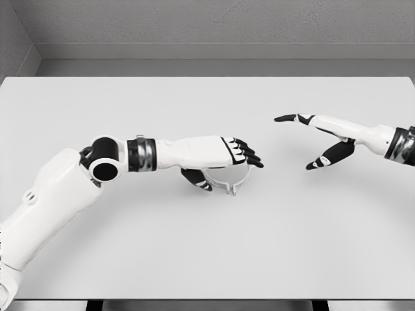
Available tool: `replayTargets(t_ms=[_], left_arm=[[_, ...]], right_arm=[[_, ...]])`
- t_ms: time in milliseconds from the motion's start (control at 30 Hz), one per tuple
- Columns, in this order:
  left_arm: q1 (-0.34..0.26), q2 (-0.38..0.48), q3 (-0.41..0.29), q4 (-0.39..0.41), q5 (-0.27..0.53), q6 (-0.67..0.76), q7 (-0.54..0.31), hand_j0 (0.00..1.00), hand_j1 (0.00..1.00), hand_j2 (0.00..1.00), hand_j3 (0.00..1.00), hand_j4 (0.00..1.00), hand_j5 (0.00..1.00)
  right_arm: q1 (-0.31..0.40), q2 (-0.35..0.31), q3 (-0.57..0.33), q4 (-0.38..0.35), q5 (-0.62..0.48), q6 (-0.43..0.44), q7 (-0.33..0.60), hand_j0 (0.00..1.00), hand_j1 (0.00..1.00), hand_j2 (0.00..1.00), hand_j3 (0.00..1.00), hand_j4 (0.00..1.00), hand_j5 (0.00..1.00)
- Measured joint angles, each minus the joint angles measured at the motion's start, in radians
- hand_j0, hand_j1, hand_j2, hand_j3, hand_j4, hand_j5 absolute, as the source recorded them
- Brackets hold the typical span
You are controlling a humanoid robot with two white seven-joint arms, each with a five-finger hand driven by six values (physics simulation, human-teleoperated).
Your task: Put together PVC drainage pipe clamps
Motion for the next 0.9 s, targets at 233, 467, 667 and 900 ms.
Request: replayTargets(t_ms=[233, 467, 667, 900], left_arm=[[-0.011, -0.039, -0.002, 0.051, -0.025, 0.000, 0.000, 1.00, 1.00, 1.00, 1.00, 1.00, 1.00], [-0.011, -0.075, -0.013, 0.073, -0.059, 0.000, -0.007, 1.00, 1.00, 1.00, 1.00, 1.00, 1.00], [-0.012, -0.093, -0.015, 0.088, -0.074, 0.000, -0.010, 1.00, 1.00, 1.00, 1.00, 1.00, 1.00], [-0.023, -0.116, -0.014, 0.122, -0.080, 0.000, -0.052, 1.00, 1.00, 1.00, 1.00, 1.00, 1.00]], right_arm=[[0.003, -0.008, -0.020, 0.007, 0.000, 0.000, 0.000, 1.00, 1.00, 1.00, 1.00, 1.00, 1.00], [0.003, -0.006, -0.024, 0.010, 0.000, 0.000, 0.000, 1.00, 1.00, 1.00, 1.00, 1.00, 1.00], [0.003, -0.004, -0.024, 0.011, 0.000, 0.000, 0.000, 1.00, 1.00, 1.00, 1.00, 1.00, 1.00], [0.003, -0.004, -0.024, 0.011, 0.000, 0.000, 0.000, 1.00, 1.00, 1.00, 1.00, 1.00, 1.00]])
